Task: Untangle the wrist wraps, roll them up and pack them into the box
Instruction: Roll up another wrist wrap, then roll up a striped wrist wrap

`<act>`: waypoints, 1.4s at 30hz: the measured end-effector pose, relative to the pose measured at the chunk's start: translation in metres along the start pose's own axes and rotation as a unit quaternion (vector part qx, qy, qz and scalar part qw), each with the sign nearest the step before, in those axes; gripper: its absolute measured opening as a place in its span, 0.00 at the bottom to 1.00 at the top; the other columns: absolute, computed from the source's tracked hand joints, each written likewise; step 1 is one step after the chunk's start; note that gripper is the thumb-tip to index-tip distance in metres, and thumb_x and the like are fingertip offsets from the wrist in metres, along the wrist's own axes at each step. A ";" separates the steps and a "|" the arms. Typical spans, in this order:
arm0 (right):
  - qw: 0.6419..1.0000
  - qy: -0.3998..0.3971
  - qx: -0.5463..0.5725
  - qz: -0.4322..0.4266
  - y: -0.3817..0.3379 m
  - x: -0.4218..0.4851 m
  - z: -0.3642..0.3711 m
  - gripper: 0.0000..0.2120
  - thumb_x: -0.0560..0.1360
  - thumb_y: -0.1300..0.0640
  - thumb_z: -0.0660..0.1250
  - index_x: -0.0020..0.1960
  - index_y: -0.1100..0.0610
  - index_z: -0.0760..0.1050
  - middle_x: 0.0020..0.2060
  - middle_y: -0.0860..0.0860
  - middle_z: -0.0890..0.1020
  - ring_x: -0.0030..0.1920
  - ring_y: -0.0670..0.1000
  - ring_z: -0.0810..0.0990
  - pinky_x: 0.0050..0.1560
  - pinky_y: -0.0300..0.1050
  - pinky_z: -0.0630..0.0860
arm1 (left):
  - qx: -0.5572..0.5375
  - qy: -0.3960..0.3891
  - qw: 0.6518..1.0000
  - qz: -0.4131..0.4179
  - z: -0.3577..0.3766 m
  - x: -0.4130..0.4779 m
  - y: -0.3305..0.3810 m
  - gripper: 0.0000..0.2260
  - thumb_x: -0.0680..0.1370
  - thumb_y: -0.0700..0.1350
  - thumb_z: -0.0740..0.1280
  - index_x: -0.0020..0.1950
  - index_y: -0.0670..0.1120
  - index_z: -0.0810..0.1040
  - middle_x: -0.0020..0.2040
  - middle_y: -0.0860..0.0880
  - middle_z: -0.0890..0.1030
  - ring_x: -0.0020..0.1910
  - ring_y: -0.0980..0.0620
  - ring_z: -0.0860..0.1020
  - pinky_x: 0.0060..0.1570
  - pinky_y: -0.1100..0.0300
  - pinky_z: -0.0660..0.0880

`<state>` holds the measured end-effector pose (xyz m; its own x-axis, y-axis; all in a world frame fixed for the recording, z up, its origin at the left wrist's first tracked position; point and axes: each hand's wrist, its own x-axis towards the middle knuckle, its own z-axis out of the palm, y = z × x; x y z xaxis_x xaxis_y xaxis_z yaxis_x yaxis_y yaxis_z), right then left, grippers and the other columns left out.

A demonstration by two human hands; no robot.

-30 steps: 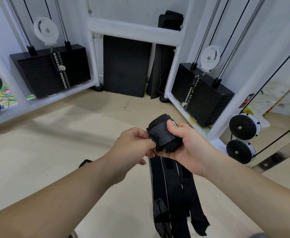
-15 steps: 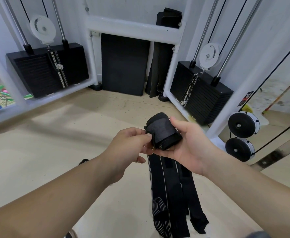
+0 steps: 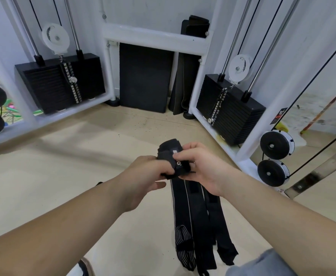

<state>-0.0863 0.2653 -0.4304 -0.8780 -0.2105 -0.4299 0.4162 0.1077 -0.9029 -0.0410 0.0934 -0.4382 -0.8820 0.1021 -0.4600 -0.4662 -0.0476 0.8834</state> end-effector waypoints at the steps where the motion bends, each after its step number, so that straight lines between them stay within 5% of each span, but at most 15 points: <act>1: 1.000 -0.007 -0.004 0.009 0.001 -0.004 0.003 0.17 0.71 0.61 0.78 0.55 0.54 0.74 0.53 0.61 0.86 0.50 0.56 0.85 0.59 0.58 0.84 | 0.048 -0.022 0.999 0.000 -0.001 -0.006 -0.004 0.20 0.69 0.45 0.75 0.62 0.46 0.83 0.57 0.50 0.88 0.58 0.53 0.85 0.63 0.52 0.80; 4: 0.997 -0.024 -0.065 0.030 0.009 -0.018 0.022 0.20 0.69 0.59 0.82 0.48 0.53 0.70 0.43 0.52 0.82 0.43 0.53 0.83 0.49 0.52 0.85 | 0.148 -0.049 0.988 -0.013 -0.003 -0.018 -0.013 0.17 0.73 0.51 0.80 0.60 0.54 0.84 0.56 0.58 0.88 0.58 0.60 0.83 0.59 0.57 0.79; 7: 0.988 -0.017 -0.145 0.055 0.027 -0.023 0.040 0.24 0.69 0.46 0.83 0.48 0.54 0.70 0.45 0.49 0.82 0.48 0.52 0.85 0.59 0.57 0.85 | 0.170 -0.023 0.984 -0.042 -0.006 -0.019 -0.029 0.13 0.74 0.53 0.78 0.57 0.55 0.84 0.53 0.56 0.88 0.55 0.58 0.84 0.54 0.56 0.81; 10: 0.974 -0.052 -0.197 0.098 0.044 -0.016 0.049 0.23 0.75 0.35 0.71 0.58 0.53 0.79 0.54 0.49 0.85 0.52 0.51 0.86 0.64 0.58 0.82 | 0.176 -0.019 0.982 -0.062 -0.016 -0.013 -0.058 0.10 0.77 0.52 0.77 0.56 0.55 0.81 0.51 0.55 0.87 0.52 0.56 0.84 0.56 0.53 0.80; 14: 0.915 -0.094 -0.354 0.170 0.069 0.006 0.063 0.18 0.84 0.44 0.60 0.65 0.55 0.77 0.60 0.51 0.80 0.59 0.53 0.82 0.63 0.52 0.81 | 0.176 -0.007 0.978 -0.111 -0.037 0.007 -0.112 0.05 0.81 0.48 0.73 0.51 0.55 0.77 0.47 0.52 0.82 0.46 0.53 0.80 0.50 0.55 0.76; 20: 0.866 -0.176 -0.440 0.158 0.123 0.060 0.112 0.12 0.84 0.57 0.56 0.59 0.59 0.76 0.52 0.56 0.77 0.48 0.56 0.76 0.46 0.48 0.74 | 0.202 0.026 0.962 -0.181 -0.073 0.044 -0.170 0.07 0.76 0.48 0.66 0.38 0.49 0.75 0.34 0.51 0.77 0.33 0.50 0.70 0.35 0.59 0.64; 25: 0.885 -0.167 -0.390 0.189 0.158 0.115 0.116 0.13 0.83 0.60 0.57 0.62 0.61 0.77 0.57 0.59 0.80 0.50 0.55 0.77 0.48 0.49 0.74 | 0.156 0.097 0.958 -0.221 -0.105 0.088 -0.211 0.14 0.76 0.56 0.72 0.40 0.48 0.76 0.33 0.53 0.78 0.29 0.56 0.73 0.29 0.66 0.66; 27: 0.897 -0.146 -0.364 0.205 0.167 0.136 0.109 0.12 0.84 0.57 0.57 0.62 0.58 0.76 0.60 0.57 0.80 0.51 0.55 0.81 0.49 0.48 0.76 | 0.143 0.130 0.952 -0.236 -0.110 0.113 -0.230 0.18 0.72 0.61 0.76 0.50 0.48 0.81 0.46 0.51 0.84 0.39 0.55 0.81 0.33 0.64 0.70; 30: 0.912 -0.091 -0.321 0.237 0.186 0.169 0.095 0.14 0.85 0.56 0.58 0.66 0.59 0.75 0.60 0.58 0.82 0.48 0.54 0.83 0.49 0.49 0.79 | 0.156 0.169 0.940 -0.251 -0.107 0.149 -0.247 0.32 0.60 0.66 0.75 0.60 0.53 0.80 0.61 0.47 0.77 0.52 0.49 0.81 0.44 0.57 0.75; 33: 0.924 -0.051 -0.271 0.264 0.208 0.190 0.085 0.13 0.84 0.55 0.60 0.64 0.59 0.76 0.56 0.59 0.82 0.46 0.55 0.82 0.48 0.49 0.79 | 0.115 0.173 0.945 -0.251 -0.097 0.184 -0.252 0.29 0.63 0.64 0.78 0.57 0.50 0.80 0.56 0.46 0.81 0.48 0.49 0.81 0.44 0.58 0.76; 37: 0.947 -0.038 -0.182 0.261 0.236 0.205 0.083 0.10 0.86 0.47 0.60 0.58 0.50 0.76 0.62 0.55 0.81 0.60 0.56 0.84 0.62 0.53 0.82 | 0.036 0.218 0.945 -0.241 -0.091 0.230 -0.272 0.23 0.70 0.55 0.80 0.58 0.43 0.82 0.47 0.45 0.87 0.45 0.48 0.85 0.38 0.60 0.76; 40: 0.957 -0.036 -0.107 0.268 0.251 0.214 0.082 0.12 0.87 0.46 0.60 0.66 0.48 0.75 0.65 0.49 0.78 0.62 0.52 0.81 0.66 0.55 0.81 | 0.018 0.267 0.939 -0.214 -0.089 0.245 -0.284 0.19 0.74 0.51 0.78 0.57 0.40 0.82 0.47 0.43 0.86 0.42 0.46 0.83 0.38 0.59 0.78; 42: 0.957 -0.037 -0.075 0.278 0.259 0.218 0.080 0.16 0.87 0.49 0.59 0.73 0.49 0.73 0.69 0.48 0.76 0.65 0.52 0.80 0.67 0.54 0.80 | 0.044 0.273 0.933 -0.230 -0.090 0.250 -0.292 0.19 0.77 0.54 0.75 0.57 0.40 0.82 0.48 0.42 0.86 0.46 0.42 0.84 0.49 0.52 0.83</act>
<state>-0.1515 0.1698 -0.7582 -0.5091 -0.1485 -0.8478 0.7707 0.3598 -0.5259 -0.1316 0.0433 -0.8196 -0.5042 -0.4314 -0.7481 -0.8181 -0.0390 0.5738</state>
